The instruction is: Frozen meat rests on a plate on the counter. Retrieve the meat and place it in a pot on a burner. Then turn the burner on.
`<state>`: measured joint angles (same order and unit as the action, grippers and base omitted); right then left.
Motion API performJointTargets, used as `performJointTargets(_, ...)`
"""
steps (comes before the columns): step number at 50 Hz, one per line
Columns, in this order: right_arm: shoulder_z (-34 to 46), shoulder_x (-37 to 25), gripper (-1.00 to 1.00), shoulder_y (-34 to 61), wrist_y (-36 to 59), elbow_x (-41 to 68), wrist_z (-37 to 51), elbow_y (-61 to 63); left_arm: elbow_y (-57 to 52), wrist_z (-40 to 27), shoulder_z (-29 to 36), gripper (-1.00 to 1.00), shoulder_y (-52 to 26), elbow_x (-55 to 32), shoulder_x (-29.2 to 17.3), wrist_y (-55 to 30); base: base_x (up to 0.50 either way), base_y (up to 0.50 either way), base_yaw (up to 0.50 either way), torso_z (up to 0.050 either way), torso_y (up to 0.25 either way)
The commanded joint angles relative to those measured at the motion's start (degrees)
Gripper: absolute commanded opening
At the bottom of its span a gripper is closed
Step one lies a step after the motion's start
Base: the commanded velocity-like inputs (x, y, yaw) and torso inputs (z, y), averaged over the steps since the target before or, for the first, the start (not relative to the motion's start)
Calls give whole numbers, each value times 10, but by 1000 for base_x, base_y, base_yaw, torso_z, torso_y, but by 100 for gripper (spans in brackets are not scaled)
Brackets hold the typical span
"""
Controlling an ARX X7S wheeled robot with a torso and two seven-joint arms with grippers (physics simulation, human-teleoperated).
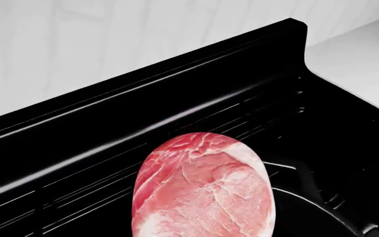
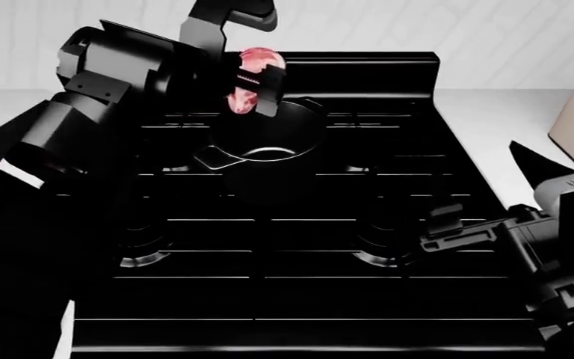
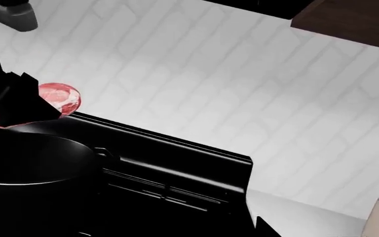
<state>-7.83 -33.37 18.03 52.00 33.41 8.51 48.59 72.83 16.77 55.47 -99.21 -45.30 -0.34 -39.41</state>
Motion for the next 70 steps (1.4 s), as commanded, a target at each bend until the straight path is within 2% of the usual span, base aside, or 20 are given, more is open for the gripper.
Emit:
performJointTargets(1, -3, -1, 100, -7, -6, 1, 1, -1, -4, -11, 30, -100, 1, -39, 2, 3, 0, 0, 0, 0, 0)
performJointTargets(28, -22, -10, 100, -19, -8, 14, 2, 6, -64, -33, 35, -100, 30, -55, -17, -24, 0, 0, 0, 0, 0)
performJointTargets(58, 0, -7, 100, -11, -15, 6, 13, -6, -38, -19, 52, -100, 42, -58, -3, -8, 0, 0, 0, 0, 0)
performJointTargets(59, -2, -8, 100, -12, -15, 7, 13, -5, -45, -20, 50, 100, 42, -60, -6, -9, 0, 0, 0, 0, 0)
performJointTargets(70, -21, -15, 100, -15, -3, 27, 16, 16, -125, -58, 36, 100, 41, -81, -44, -36, 0, 0, 0, 0, 0)
